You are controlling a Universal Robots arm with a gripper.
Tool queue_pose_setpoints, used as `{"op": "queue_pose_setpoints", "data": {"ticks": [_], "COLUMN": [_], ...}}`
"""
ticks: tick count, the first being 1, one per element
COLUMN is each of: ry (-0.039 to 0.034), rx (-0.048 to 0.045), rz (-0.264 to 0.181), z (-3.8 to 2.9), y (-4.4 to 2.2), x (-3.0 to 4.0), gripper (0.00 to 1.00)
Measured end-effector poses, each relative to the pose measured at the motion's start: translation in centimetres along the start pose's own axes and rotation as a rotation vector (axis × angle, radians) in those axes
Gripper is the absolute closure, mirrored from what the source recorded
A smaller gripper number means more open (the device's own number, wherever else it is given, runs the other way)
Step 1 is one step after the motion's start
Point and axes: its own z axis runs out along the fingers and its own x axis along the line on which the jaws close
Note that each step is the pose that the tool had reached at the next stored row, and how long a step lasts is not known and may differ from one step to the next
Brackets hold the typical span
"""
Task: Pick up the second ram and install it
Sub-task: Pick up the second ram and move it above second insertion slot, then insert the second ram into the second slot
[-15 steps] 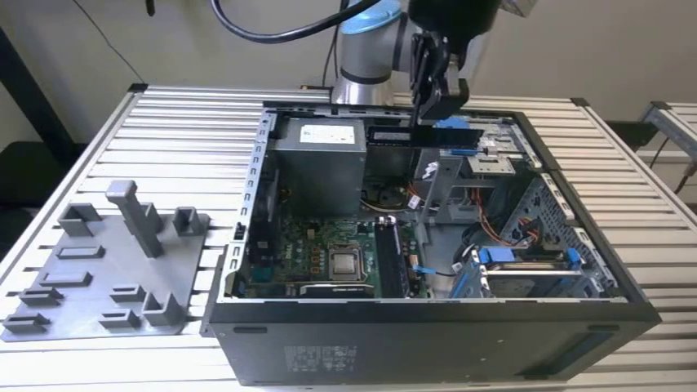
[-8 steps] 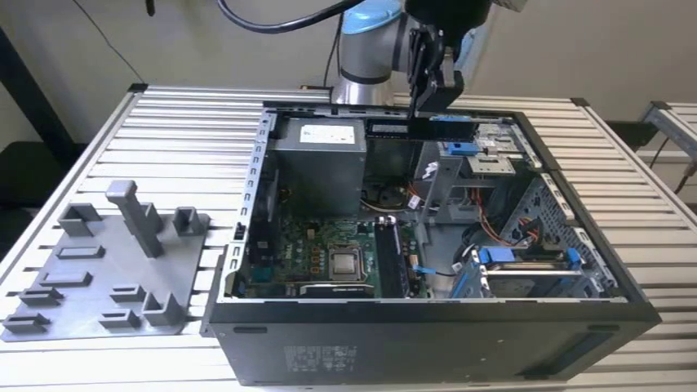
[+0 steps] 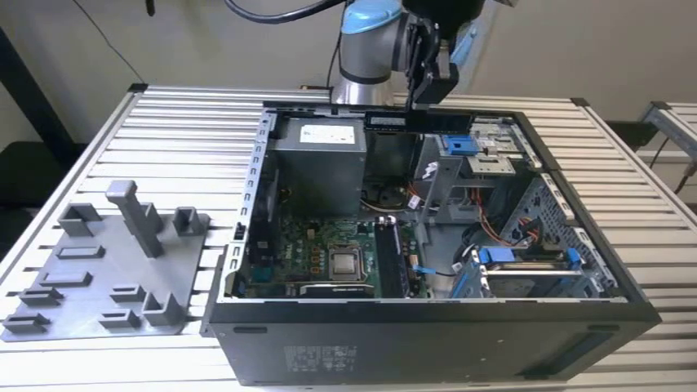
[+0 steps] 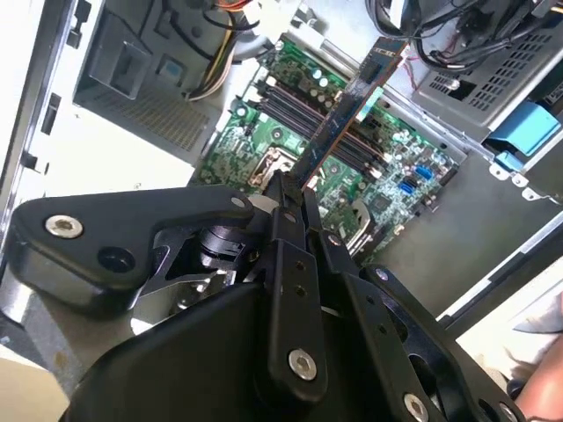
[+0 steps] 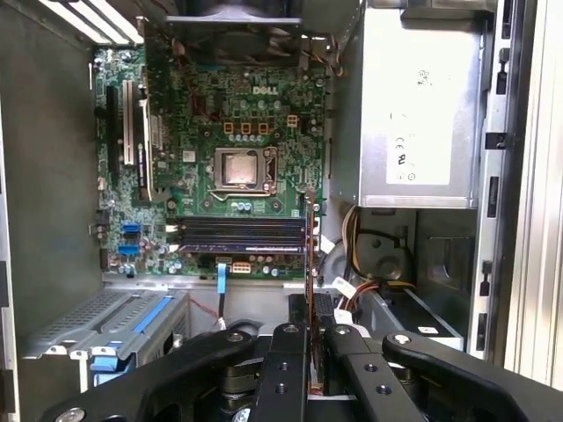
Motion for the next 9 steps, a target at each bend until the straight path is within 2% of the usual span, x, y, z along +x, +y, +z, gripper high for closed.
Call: {"op": "queue_pose_setpoints", "data": {"ticks": [3, 9], "ry": [-0.0001, -0.0001], "rx": [0.0, 0.0], "rz": [0.001, 0.001], "z": [0.01, 0.0], "y": [0.0, 0.0], "x": [-0.31, -0.33], "gripper": [0.86, 0.86]}}
